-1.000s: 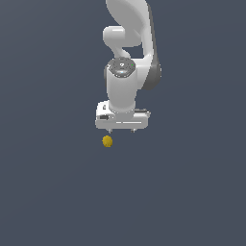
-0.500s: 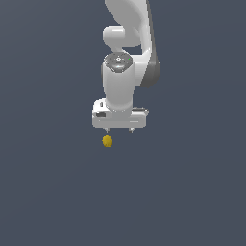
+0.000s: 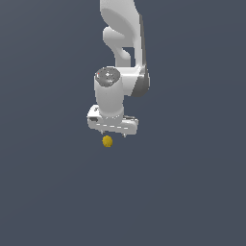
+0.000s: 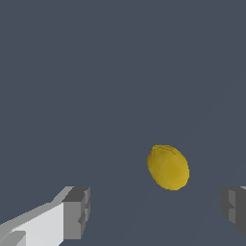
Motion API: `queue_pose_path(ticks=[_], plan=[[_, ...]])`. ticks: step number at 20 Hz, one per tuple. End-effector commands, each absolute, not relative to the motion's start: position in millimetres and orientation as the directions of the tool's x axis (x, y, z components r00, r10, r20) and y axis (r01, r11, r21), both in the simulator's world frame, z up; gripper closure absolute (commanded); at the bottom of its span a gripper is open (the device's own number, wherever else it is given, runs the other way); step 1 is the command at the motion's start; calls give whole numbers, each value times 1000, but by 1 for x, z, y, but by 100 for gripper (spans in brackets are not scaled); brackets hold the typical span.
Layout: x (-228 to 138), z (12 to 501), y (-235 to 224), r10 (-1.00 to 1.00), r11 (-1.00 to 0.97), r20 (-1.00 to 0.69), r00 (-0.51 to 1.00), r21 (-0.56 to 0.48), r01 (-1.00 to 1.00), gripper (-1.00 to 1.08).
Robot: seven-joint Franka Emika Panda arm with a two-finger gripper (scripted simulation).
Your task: Pick up the object and move it to a goal position.
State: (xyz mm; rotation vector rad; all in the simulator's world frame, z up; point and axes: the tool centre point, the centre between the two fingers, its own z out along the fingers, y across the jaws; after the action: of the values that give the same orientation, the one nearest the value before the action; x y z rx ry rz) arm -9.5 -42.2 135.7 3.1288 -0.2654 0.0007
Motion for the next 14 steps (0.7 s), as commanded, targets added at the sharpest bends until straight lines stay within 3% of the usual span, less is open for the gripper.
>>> queue_pose_path(ticks=[1, 14], plan=[[-16, 118, -54, -242, -970, -1, 970, -1, -242, -92], [-32, 79, -82, -401, -916, -1, 916, 0, -401, -92]])
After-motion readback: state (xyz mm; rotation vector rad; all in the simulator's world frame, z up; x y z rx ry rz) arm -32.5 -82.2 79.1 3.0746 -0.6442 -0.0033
